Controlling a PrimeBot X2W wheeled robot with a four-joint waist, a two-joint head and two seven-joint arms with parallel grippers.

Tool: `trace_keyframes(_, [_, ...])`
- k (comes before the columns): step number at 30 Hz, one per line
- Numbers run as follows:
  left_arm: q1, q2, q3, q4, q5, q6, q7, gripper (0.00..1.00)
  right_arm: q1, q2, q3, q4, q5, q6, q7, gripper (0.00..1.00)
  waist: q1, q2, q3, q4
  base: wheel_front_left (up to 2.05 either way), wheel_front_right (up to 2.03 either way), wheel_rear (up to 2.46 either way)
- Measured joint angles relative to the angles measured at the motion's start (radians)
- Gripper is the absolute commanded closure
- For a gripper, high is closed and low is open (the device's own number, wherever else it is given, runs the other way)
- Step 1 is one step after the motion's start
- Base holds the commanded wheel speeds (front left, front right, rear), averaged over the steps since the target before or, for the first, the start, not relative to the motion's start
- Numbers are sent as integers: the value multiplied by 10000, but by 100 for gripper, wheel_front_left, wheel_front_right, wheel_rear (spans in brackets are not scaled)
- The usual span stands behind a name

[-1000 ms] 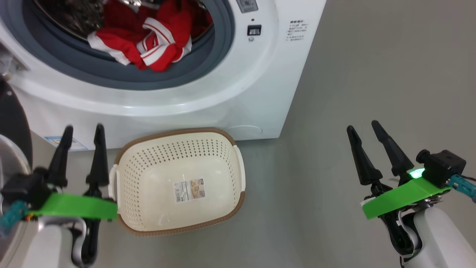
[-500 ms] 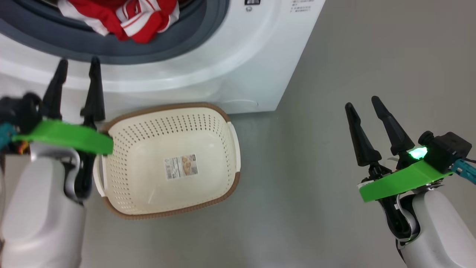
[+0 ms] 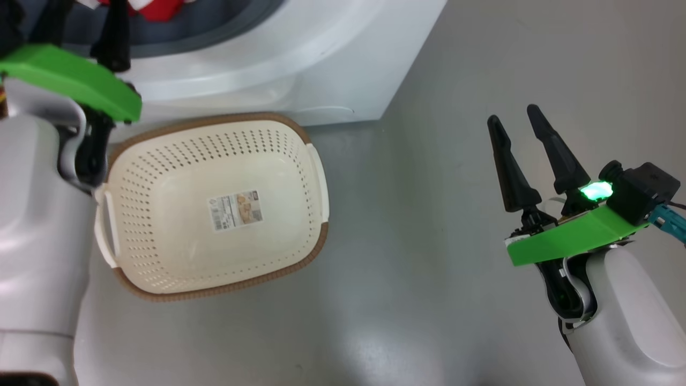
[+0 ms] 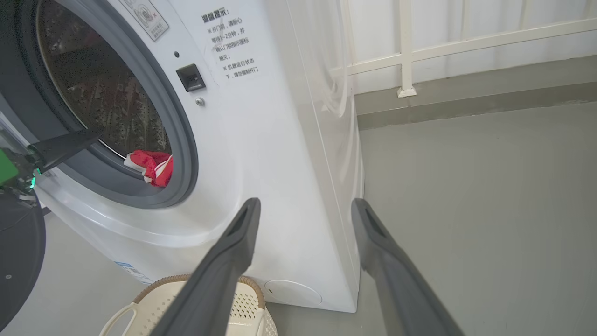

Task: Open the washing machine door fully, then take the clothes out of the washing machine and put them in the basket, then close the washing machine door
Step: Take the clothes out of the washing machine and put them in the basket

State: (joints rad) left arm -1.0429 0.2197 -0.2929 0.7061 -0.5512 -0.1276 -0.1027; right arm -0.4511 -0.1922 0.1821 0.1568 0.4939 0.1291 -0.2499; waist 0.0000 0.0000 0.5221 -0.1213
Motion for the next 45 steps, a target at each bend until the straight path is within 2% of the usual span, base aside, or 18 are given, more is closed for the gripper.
trace_keyframes(15, [-2652, 276, -1001, 1797, -786, 0, 1014, 0, -485, 368, 58, -222, -33, 0, -2, 0, 0, 0, 1355, -580, 0, 0, 0])
trace_keyframes(24, [-3746, 504, -1116, 2732, -1383, 0, 1730, 0, -652, 616, 171, -314, -86, 0, -67, 0, 0, 0, 1849, -1064, 0, 0, 0])
trace_keyframes(32, [-4346, 627, -1319, 3559, -1607, 0, 2103, 0, -651, 771, 238, -313, -86, 0, -71, 0, 0, 0, 2061, -1541, 0, 0, 0])
trace_keyframes(40, [-4542, 493, -1634, 4405, -1912, 0, 3455, 0, -647, 894, 295, -215, -84, 0, -71, 0, 0, 0, 1860, -1681, 0, 0, 0])
trace_keyframes(43, [-4603, 426, -1641, 4646, -1935, 2, 3563, 1, -646, 892, 299, -167, -84, 0, -71, 0, 0, 0, 1762, -1698, 0, 0, 0])
trace_keyframes(44, [-4597, 403, -1653, 4704, -1950, 2, 3563, 31, -645, 894, 307, -159, -84, 0, -71, 0, 0, 0, 1734, -1703, 0, 0, 0])
trace_keyframes(45, [-4591, 393, -1672, 4729, -1950, 2, 3549, 57, -645, 894, 311, -153, -84, 0, -71, 0, 0, 0, 1705, -1706, 0, 0, 0])
